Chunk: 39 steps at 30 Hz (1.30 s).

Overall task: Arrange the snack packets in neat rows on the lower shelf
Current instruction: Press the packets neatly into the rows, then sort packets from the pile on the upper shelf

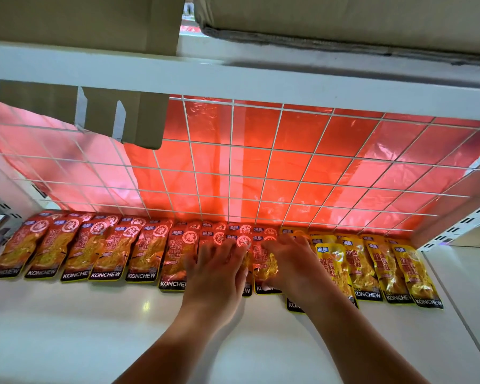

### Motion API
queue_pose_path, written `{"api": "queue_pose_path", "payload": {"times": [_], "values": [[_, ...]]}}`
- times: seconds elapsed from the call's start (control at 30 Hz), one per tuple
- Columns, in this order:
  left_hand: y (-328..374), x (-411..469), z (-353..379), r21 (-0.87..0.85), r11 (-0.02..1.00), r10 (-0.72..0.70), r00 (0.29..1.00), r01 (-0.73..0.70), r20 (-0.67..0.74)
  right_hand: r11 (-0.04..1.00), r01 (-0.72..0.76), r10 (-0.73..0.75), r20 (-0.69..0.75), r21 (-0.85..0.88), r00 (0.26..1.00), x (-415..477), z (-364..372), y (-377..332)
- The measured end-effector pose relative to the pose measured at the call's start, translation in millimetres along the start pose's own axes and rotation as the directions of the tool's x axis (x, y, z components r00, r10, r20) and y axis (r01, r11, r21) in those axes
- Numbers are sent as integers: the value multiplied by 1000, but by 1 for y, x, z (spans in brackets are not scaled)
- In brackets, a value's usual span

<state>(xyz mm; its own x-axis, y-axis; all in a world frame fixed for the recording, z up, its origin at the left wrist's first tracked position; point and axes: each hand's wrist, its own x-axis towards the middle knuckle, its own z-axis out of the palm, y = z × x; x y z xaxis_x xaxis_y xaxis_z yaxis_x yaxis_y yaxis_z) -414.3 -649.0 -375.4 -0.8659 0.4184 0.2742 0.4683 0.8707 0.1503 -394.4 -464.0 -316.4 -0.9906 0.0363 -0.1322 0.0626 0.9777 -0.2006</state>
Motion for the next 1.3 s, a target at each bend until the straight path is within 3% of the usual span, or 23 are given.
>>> {"api": "queue_pose_path", "payload": {"times": [0.33,0.6,0.7,0.87,1.0,1.17,1.3], "values": [[1,-2,-4,-74,997,1,998,-6,-65,999,16,-14,-50,28,999,-3,0,0],[10,11,-50,-178,983,19,997,-32,-72,983,88,-43,-265,161,963,-22,-40,-7],[25,25,-88,-279,951,89,982,-133,-164,975,112,-38,-352,190,935,-35,-69,-14],[56,46,-153,-407,817,262,892,-408,-368,971,149,-18,-566,186,824,-74,-122,-19],[93,56,-196,-421,724,369,823,-546,-433,982,102,41,-704,159,709,-117,-168,-12],[156,62,-240,-383,563,517,674,-732,-528,995,-23,90,-807,94,583,-186,-226,11],[219,64,-266,-386,443,572,586,-810,-573,993,-108,103,-834,52,542,-246,-264,41]]}}
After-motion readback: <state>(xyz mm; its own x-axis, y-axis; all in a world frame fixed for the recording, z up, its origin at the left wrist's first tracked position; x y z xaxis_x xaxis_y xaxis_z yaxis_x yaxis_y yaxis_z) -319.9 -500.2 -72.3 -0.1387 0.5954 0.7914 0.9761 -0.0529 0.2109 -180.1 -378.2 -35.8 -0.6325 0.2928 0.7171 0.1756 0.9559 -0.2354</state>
